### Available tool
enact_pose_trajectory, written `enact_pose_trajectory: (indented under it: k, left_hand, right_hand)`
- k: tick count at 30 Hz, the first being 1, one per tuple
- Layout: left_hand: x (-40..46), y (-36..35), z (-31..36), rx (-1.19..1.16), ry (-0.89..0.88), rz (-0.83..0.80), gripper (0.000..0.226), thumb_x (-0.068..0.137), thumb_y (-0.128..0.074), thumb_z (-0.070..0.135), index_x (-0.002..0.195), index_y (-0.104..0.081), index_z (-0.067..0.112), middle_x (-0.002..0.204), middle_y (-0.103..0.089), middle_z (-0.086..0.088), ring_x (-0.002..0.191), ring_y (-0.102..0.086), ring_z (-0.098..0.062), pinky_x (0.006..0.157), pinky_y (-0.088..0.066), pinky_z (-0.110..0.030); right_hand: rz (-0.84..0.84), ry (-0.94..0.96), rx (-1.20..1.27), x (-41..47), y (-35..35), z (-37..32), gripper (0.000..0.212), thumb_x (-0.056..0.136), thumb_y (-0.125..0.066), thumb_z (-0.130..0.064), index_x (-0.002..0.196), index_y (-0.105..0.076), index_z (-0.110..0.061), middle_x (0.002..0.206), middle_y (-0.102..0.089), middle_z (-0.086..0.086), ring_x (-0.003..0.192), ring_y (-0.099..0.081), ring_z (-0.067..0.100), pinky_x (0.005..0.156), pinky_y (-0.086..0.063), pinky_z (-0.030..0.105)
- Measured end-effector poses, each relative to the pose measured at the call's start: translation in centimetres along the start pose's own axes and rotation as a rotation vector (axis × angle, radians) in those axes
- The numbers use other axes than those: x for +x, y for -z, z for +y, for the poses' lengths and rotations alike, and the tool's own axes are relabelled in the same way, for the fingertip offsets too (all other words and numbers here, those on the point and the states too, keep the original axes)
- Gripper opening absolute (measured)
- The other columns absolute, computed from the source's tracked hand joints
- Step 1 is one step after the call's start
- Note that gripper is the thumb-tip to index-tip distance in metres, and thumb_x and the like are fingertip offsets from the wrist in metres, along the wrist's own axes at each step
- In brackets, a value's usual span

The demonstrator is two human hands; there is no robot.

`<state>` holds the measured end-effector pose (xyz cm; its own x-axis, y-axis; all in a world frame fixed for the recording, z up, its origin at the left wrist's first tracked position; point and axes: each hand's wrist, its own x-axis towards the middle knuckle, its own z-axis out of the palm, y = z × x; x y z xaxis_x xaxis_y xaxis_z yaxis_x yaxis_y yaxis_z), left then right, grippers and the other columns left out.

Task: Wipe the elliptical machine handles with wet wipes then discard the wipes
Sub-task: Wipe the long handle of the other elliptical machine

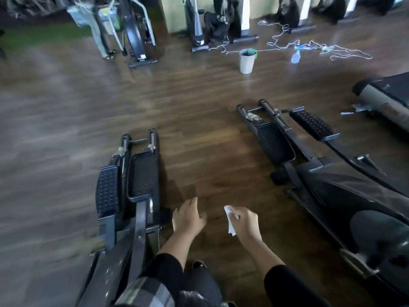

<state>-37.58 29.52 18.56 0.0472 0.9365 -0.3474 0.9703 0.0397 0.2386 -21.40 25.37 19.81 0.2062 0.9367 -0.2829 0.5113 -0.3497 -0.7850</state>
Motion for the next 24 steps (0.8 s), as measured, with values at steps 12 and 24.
enact_pose_trajectory:
  k: [12, 24]
  left_hand:
    - [16.0, 8.2, -6.8, -0.011, 0.217, 0.057, 0.058, 0.092, -0.050, 0.039, 0.145, -0.034, 0.019, 0.146, -0.043, -0.002, 0.133, -0.042, -0.020, 0.114, -0.028, -0.043]
    - [22.6, 16.0, -16.6, -0.233, 0.756, 0.257, 0.056, 0.092, -0.045, 0.039, 0.142, -0.035, 0.016, 0.145, -0.044, -0.003, 0.131, -0.044, -0.023, 0.110, -0.032, -0.046]
  right_hand:
    - [-0.124, 0.102, 0.003, 17.9, -6.7, -11.6, 0.024, 0.086, -0.048, -0.001, 0.068, -0.064, -0.003, 0.050, -0.048, -0.006, 0.048, -0.045, 0.004, 0.045, -0.034, 0.012]
    - [-0.498, 0.567, -0.045, 31.5, -16.8, -25.7, 0.024, 0.091, -0.061, -0.026, 0.100, -0.073, -0.006, 0.088, -0.071, 0.005, 0.079, -0.060, 0.007, 0.068, -0.036, 0.001]
